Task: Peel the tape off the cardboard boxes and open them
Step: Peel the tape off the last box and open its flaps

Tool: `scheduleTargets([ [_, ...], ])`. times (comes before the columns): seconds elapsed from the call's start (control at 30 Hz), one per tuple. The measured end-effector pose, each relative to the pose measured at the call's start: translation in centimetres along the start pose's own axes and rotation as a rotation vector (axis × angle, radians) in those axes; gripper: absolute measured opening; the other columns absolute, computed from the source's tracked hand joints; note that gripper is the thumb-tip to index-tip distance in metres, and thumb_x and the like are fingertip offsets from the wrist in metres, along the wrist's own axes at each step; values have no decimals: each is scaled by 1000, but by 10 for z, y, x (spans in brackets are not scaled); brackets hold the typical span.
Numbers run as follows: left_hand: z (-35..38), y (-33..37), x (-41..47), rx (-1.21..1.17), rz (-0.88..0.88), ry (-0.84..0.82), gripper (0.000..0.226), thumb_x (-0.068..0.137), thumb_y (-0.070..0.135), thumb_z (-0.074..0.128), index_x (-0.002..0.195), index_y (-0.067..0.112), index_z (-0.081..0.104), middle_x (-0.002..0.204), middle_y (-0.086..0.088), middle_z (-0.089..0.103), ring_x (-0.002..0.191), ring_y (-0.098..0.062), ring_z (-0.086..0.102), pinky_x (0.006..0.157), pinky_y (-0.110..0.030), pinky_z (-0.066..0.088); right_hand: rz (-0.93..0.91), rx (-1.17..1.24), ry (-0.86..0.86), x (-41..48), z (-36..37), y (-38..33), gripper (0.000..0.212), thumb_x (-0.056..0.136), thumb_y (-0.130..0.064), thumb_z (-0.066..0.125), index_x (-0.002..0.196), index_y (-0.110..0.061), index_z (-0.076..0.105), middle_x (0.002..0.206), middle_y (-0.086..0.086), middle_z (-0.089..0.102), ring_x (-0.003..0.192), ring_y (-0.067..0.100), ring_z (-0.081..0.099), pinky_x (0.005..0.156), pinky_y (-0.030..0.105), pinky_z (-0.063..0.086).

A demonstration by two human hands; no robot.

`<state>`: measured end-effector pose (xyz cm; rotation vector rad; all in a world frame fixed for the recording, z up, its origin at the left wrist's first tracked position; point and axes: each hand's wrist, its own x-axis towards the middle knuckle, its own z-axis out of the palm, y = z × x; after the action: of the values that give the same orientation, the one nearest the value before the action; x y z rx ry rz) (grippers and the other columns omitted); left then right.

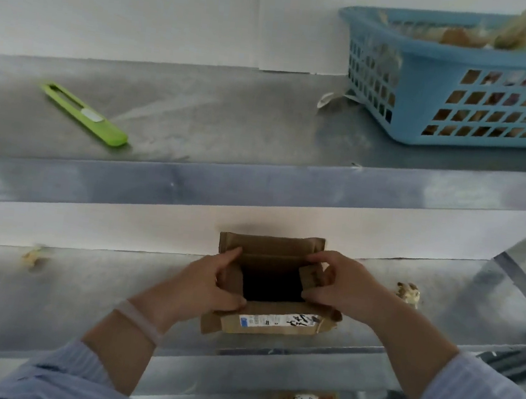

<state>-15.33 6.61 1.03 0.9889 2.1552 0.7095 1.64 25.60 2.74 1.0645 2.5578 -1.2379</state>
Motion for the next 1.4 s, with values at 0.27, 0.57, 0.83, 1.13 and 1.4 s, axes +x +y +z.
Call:
scheduleTargets([
  [0.27, 22, -2, 10, 158, 18, 258, 102, 68, 63, 73, 146, 50, 9, 132, 6, 17, 126, -25, 36, 105, -33, 40, 148, -235, 273, 3, 36, -17, 57, 77, -34, 72, 115, -22, 32, 104, 6, 52, 88, 25, 60, 71, 37, 53],
  [0.57, 23, -22, -3, -111, 233, 386, 87, 75, 17, 67, 138, 52, 18, 126, 5, 45, 118, -22, 45, 100, -38, 46, 98, 125, 449, -28, 49, -1, 40, 92, -12, 47, 125, -32, 36, 93, 3, 64, 76, 19, 64, 66, 40, 60],
  [0.83, 19, -73, -40, 167, 590, 372, 96, 73, -7, 48, 148, 45, 19, 134, 25, 39, 124, 6, 34, 106, -15, 31, 212, 1078, 357, -37, 74, 8, 45, 87, 5, 37, 111, -19, 68, 111, 20, 63, 100, 37, 63, 84, 55, 57],
  [1.13, 52, -141, -57, 420, 557, 64, 69, 76, 17, 42, 142, 39, 40, 150, 17, 35, 138, -4, 26, 117, -24, 19, 263, 476, 129, -27, 117, 29, 73, 82, -19, 76, 139, -36, 34, 110, 2, 62, 96, 23, 64, 86, 47, 57],
  [1.4, 60, -124, -35, 557, 299, 119, 75, 84, 67, 11, 152, 35, 10, 159, 14, -2, 146, -10, -1, 121, -37, 7, 185, 603, 132, -20, 131, 35, 76, 88, 3, 59, 135, -52, 33, 104, 9, 66, 88, 29, 68, 67, 44, 61],
])
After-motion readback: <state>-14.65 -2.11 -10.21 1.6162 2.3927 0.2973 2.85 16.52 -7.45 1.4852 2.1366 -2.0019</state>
